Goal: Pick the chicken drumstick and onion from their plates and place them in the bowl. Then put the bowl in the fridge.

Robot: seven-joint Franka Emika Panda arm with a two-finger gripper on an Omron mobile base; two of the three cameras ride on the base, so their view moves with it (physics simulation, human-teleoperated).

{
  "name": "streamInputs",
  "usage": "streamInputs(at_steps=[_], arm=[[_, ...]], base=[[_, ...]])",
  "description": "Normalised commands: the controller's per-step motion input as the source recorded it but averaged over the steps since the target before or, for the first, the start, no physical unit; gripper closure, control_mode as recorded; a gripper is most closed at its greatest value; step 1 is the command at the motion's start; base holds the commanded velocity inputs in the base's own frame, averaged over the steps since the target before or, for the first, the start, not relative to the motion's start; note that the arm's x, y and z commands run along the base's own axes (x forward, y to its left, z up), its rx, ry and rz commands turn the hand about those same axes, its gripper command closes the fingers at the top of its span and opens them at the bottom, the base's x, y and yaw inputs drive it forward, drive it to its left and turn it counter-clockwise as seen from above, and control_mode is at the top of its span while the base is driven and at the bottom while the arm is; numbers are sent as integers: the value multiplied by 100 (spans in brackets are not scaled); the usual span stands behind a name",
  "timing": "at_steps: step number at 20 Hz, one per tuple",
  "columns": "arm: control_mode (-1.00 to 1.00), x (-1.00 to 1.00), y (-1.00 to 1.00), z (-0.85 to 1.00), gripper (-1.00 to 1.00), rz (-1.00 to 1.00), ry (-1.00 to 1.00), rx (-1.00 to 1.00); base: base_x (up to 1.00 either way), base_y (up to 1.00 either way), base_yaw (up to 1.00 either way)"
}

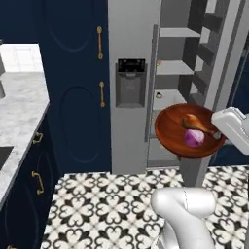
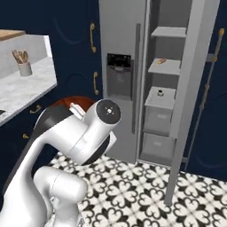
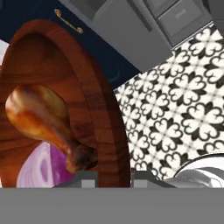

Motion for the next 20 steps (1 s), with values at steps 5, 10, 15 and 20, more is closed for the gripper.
streamInputs(at_steps=[5, 10, 15, 20], arm=[[100, 0, 0, 0, 100, 0, 0, 0], [100, 0, 0, 0, 100, 0, 0, 0], [100, 0, 0, 0, 100, 0, 0, 0], [100, 0, 0, 0, 100, 0, 0, 0]], base=[[99, 44, -58], [40, 37, -43], [69, 58, -39], [100, 37, -44]])
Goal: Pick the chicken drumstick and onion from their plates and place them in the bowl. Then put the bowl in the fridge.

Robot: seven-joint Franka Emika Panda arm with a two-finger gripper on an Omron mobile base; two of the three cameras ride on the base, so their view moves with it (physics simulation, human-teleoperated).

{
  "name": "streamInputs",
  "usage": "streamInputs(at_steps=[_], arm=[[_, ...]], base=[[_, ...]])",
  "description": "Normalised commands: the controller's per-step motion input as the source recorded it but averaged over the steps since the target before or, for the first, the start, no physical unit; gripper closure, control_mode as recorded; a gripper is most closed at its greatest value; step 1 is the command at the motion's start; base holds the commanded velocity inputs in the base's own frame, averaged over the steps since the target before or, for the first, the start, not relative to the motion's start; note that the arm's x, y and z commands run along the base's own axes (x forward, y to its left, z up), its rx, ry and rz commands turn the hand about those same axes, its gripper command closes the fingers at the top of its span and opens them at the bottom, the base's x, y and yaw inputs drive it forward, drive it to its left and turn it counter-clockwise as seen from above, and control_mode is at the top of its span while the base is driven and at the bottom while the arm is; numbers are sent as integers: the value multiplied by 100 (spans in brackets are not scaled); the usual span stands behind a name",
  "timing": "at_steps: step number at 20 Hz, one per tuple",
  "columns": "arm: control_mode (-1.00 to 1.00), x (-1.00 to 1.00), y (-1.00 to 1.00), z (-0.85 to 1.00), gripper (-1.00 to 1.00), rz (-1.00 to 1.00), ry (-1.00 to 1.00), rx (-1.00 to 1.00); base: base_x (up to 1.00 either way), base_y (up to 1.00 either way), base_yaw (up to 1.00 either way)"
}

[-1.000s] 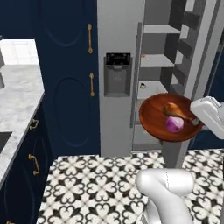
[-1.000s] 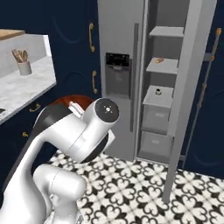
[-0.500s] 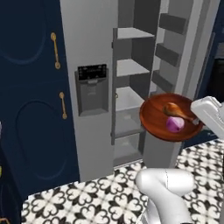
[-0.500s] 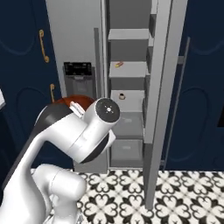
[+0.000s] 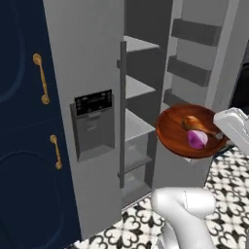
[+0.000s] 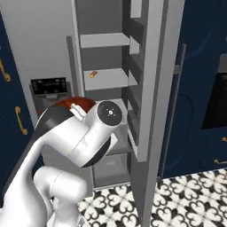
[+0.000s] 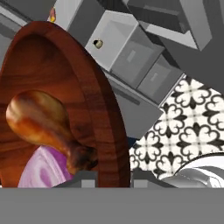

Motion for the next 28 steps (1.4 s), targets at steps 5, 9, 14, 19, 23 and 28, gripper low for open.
streamInputs(at_steps=[5, 9, 14, 19, 23, 28], arm=[[100, 0, 0, 0, 100, 0, 0, 0], [100, 0, 0, 0, 100, 0, 0, 0], [100, 0, 0, 0, 100, 0, 0, 0], [100, 0, 0, 0, 100, 0, 0, 0], [-100, 62, 0, 0, 100, -6, 0, 0], [-100, 81, 36, -1, 100, -14, -5, 1]], base=[[90, 44, -41], [66, 0, -31], [83, -7, -7], [73, 0, -7], [25, 0, -2], [0, 0, 0]])
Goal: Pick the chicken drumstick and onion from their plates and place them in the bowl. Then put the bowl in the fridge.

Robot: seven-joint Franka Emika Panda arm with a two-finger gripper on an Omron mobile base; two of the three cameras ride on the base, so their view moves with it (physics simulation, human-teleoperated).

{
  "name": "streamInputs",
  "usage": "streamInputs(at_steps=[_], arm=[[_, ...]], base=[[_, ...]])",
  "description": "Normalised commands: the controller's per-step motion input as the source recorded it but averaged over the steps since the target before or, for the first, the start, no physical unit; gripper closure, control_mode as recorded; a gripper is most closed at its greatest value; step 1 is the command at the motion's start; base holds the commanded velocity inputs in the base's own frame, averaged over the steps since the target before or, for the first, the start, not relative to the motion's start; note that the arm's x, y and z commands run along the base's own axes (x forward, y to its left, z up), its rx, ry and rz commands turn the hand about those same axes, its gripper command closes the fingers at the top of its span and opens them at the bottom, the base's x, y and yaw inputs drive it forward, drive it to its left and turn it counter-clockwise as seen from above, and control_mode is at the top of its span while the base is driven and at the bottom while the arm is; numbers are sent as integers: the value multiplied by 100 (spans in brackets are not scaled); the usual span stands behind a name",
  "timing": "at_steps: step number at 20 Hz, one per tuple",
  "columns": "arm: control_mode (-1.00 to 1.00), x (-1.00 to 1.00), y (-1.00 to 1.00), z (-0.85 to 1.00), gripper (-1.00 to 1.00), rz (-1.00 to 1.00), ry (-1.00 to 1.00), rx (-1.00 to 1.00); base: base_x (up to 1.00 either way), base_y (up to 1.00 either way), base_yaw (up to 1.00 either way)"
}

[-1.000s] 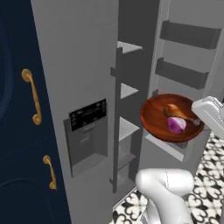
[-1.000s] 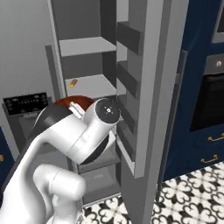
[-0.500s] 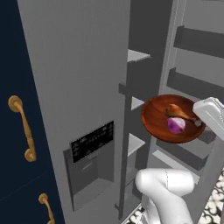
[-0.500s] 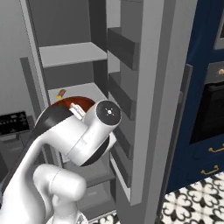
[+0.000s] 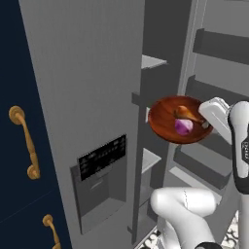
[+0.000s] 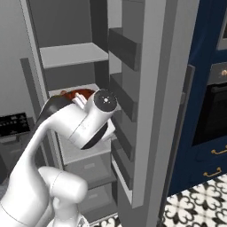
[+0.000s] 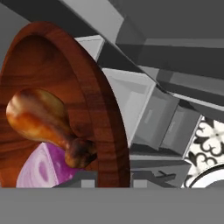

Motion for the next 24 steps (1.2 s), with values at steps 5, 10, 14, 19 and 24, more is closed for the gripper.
streamInputs(at_steps=[5, 10, 14, 19, 24], arm=[[-100, 83, 44, -6, 100, -1, -8, 5], [-100, 98, 3, -18, 100, 0, 0, 3], [-100, 79, 0, -28, 100, 8, 0, 4], [-100, 85, 1, -49, 100, 4, 0, 2], [-100, 57, 14, -1, 100, -2, 0, 0]], base=[[0, 0, 0], [0, 0, 0], [0, 0, 0], [0, 0, 0], [0, 0, 0]])
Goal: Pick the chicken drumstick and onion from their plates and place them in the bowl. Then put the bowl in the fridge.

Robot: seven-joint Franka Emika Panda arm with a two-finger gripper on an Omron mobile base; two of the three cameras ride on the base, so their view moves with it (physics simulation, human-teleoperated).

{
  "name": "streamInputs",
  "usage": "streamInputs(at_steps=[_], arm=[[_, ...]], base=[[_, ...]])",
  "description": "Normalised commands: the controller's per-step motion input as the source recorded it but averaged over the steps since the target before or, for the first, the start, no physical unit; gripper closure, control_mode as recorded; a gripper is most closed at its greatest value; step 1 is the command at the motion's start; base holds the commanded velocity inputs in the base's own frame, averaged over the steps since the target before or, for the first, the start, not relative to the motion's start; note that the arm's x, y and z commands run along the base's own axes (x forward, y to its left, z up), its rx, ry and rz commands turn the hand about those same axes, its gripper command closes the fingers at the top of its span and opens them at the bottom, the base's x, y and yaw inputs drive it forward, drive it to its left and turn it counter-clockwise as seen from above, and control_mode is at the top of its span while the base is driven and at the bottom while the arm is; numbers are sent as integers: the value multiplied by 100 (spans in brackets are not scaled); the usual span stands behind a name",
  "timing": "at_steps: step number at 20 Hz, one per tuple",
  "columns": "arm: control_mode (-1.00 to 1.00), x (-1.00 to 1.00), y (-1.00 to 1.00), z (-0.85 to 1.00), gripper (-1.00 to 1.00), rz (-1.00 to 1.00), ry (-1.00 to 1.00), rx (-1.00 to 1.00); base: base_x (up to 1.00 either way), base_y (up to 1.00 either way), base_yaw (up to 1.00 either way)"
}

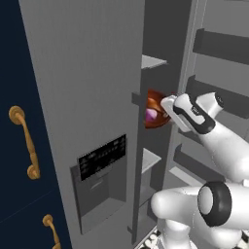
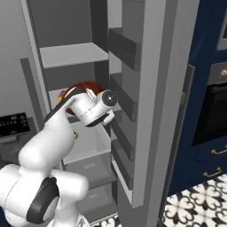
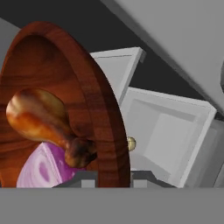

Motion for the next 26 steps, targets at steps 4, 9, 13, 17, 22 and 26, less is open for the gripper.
streamInputs(at_steps=[4, 9, 13, 17, 22, 26], arm=[[-100, 59, 20, -5, 100, -4, 0, 0], [-100, 39, 19, -29, 100, -1, 0, 0], [-100, 39, 1, -21, 100, 0, 0, 0], [-100, 49, 24, -11, 100, -3, 0, 0], [-100, 46, 26, -16, 100, -6, 0, 0], [-100, 13, 2, -36, 100, -4, 0, 0]], base=[[0, 0, 0], [0, 0, 0], [0, 0, 0], [0, 0, 0], [0, 0, 0], [0, 0, 0]])
